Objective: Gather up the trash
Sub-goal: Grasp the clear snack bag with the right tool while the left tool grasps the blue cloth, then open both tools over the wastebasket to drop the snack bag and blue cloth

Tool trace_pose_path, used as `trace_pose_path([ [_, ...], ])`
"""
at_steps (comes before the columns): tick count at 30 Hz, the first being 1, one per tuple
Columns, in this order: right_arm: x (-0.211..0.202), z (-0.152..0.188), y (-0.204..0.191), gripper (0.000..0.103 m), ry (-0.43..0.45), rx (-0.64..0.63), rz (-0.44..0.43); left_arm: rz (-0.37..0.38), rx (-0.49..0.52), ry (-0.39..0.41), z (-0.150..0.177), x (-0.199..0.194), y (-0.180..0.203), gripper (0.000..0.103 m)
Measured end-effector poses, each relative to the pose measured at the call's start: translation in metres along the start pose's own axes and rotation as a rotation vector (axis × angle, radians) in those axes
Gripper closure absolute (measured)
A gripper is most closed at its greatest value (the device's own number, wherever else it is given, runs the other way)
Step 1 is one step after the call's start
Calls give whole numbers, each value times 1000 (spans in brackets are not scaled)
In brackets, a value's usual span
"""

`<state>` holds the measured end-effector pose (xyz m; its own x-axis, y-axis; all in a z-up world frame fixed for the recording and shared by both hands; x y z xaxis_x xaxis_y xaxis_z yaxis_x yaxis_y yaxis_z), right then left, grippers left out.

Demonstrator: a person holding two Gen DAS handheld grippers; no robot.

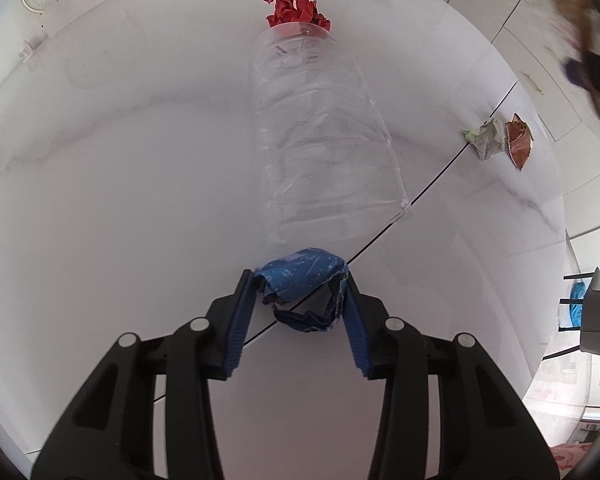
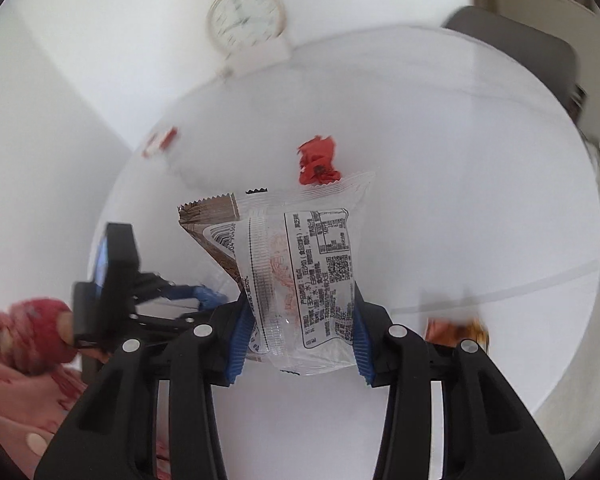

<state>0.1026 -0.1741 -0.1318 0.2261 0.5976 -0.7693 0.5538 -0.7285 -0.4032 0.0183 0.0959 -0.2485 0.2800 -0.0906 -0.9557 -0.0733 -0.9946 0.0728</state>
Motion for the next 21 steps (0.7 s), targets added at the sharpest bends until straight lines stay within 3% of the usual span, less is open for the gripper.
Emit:
trace_pose_path([
  [2,-18,10,-3,59,50,73,16,6,-2,-3,4,-1,0,64],
  [8,-87,88,-5,59,188,276,119,30,13,10,9,-14,1,65],
  [11,-105,125,7,58,210,347,195,47,45,31,16,-31,11,65],
  [15,-111,185,27,56,172,457,311,84,116,66,28,-60,40,65],
  [21,-50,233,60,56,38,539,419,143,253,96,30,-88,100,65],
])
Point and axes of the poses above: each gripper's, at about its wrist camera, not at the fingertips, and x roughly the way its jaws point, y to its right, z to its underside, the point moved 2 cm from there along x, roughly the way its jaws point, and after that the axes turned 3 degrees about x, right-handed, at the moved point
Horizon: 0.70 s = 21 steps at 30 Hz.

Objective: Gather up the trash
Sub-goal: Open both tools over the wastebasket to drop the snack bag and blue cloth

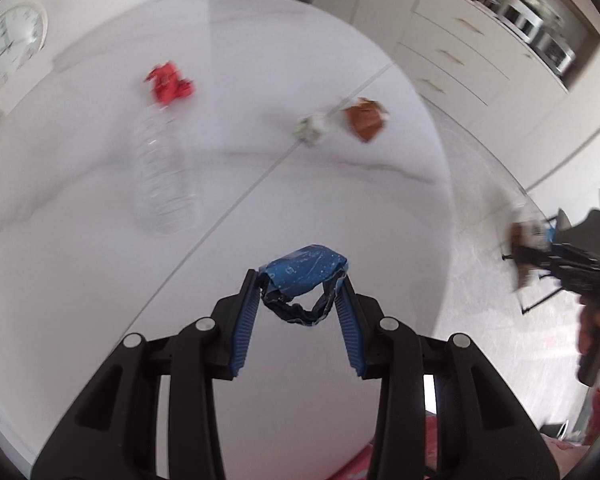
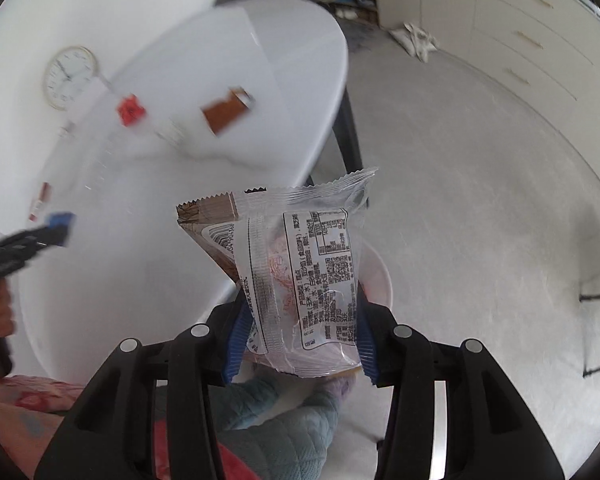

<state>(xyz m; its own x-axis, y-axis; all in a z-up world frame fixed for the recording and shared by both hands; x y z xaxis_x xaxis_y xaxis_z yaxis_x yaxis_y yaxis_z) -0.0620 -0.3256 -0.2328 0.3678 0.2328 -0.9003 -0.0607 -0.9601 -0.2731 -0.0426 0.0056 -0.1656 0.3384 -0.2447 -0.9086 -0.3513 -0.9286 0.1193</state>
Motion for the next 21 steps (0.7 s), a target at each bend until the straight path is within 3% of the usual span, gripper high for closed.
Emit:
trace_pose_path([
  [2,26,7,7,53,-43,37,-5,14,60,1,-4,-4,24,65],
  [6,70,15,17,25,-113,62,46,35,160,-4,-10,-4,65,65],
  [9,80,15,24,17,-116,73,77,48,230,-8,-11,-4,97,65],
  [15,50,16,56,10,-45,164,89,68,350,-19,-15,8,157,65],
  [21,4,28,100,8,13,252,78,67,438,-79,-11,43,215,65],
])
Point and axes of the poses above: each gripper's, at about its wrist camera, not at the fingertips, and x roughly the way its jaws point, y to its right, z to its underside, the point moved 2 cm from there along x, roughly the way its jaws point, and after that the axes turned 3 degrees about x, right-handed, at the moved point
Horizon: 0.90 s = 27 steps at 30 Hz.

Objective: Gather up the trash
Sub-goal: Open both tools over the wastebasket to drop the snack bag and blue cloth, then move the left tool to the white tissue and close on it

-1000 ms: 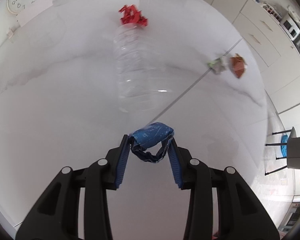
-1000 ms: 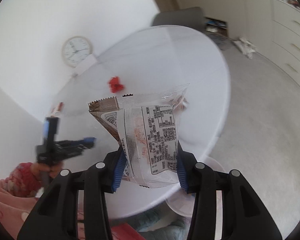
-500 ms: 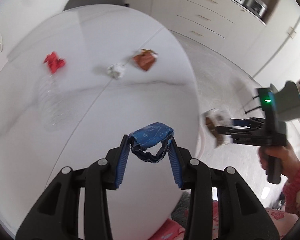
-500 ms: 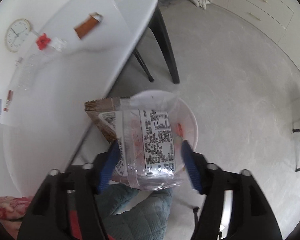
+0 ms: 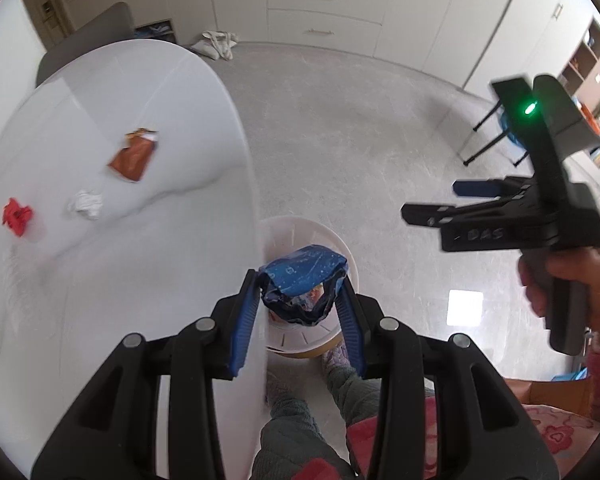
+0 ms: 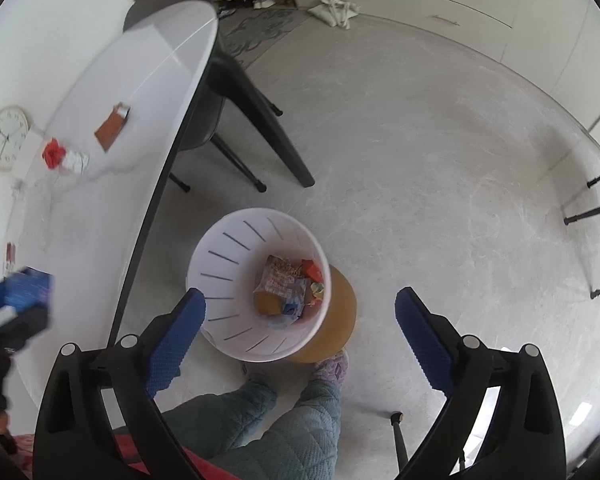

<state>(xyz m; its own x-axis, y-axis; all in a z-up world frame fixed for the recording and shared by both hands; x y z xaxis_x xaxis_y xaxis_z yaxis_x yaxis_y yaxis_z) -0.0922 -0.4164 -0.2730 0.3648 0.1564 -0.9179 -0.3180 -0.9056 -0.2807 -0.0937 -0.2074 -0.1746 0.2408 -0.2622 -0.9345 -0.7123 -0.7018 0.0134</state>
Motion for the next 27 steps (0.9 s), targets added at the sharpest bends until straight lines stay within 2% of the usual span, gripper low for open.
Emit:
trace_pose_path([
  [7,-15,-2,27,8,-1,17,-7,-13,-4,-100,-19,57,29,65],
  [10,-15,-4,34,8,-6,23,-14,-4,-38,-120,-23,67,31,55],
  [11,-14,-5,36,8,-8,25,-16,-6,-48,-122,-25,68,31,47],
  [12,-13,-6,37,8,-11,26,-19,-7,-58,-120,-25,68,31,38],
  [15,-13,-8,39,8,-14,22,-23,-15,-71,-100,-28,62,28,21],
  [17,-13,-9,37,8,-13,19,-27,-19,-79,-95,-29,58,23,15],
  [22,-25,-15,26,8,17,13,-40,-25,-136,-64,-28,40,5,10],
  [27,-48,-20,6,8,72,-12,-61,-44,-188,9,-19,3,-13,8],
])
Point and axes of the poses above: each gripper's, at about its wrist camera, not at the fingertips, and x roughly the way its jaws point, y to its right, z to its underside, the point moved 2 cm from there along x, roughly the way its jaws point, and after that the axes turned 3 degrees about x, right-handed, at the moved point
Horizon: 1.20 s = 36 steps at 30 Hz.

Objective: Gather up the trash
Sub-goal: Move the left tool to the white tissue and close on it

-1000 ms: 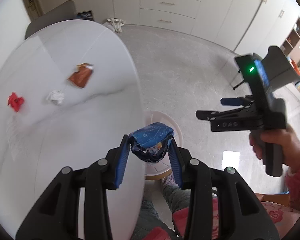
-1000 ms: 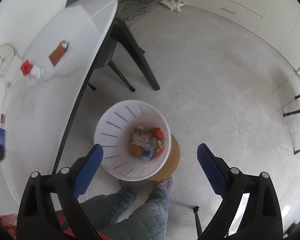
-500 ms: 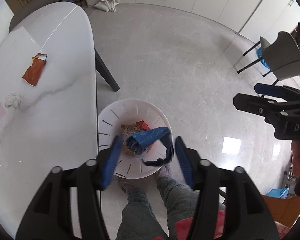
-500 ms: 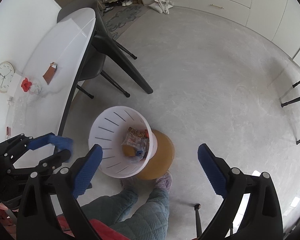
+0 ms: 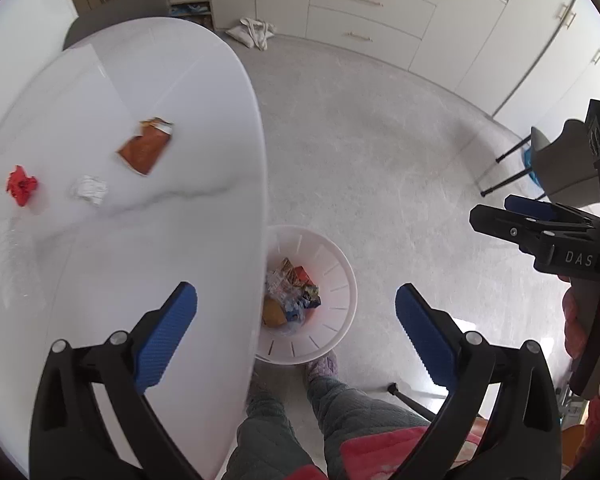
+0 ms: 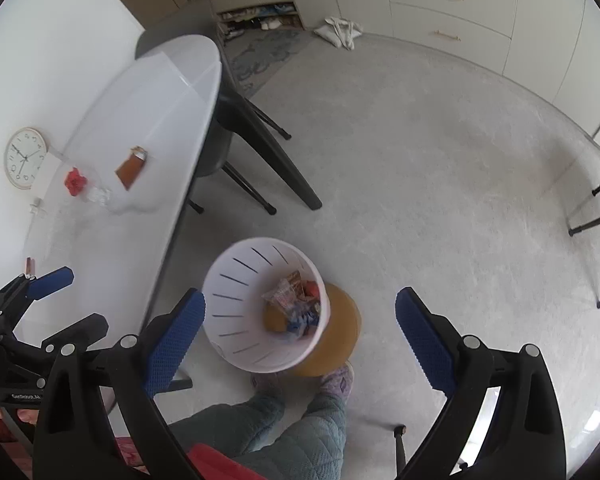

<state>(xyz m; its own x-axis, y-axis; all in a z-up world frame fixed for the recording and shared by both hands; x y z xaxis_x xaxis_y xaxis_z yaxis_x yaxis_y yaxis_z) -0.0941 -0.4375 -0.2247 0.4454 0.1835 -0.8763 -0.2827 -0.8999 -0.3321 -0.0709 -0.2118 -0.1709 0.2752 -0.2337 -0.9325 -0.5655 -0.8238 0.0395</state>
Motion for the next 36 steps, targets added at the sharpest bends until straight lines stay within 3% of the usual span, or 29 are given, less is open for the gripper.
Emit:
trace_pose_path([
  [5,-19,-5,-26,3,57,-33,-19,-14,-46,34,9,-23,-23,8],
  [16,-17,-5,-67,3,53,-74,-49,-71,-124,58,12,-34,-81,8],
  [23,-9,-14,-89,3,46,-93,-70,-168,-242,15,-6,-4,-137,8],
  [27,0,-21,-99,3,37,-100,-80,-184,-341,20,-24,14,-169,8],
  [36,29,-42,-114,3,-9,-112,-86,-178,-483,-16,-52,64,-211,31],
])
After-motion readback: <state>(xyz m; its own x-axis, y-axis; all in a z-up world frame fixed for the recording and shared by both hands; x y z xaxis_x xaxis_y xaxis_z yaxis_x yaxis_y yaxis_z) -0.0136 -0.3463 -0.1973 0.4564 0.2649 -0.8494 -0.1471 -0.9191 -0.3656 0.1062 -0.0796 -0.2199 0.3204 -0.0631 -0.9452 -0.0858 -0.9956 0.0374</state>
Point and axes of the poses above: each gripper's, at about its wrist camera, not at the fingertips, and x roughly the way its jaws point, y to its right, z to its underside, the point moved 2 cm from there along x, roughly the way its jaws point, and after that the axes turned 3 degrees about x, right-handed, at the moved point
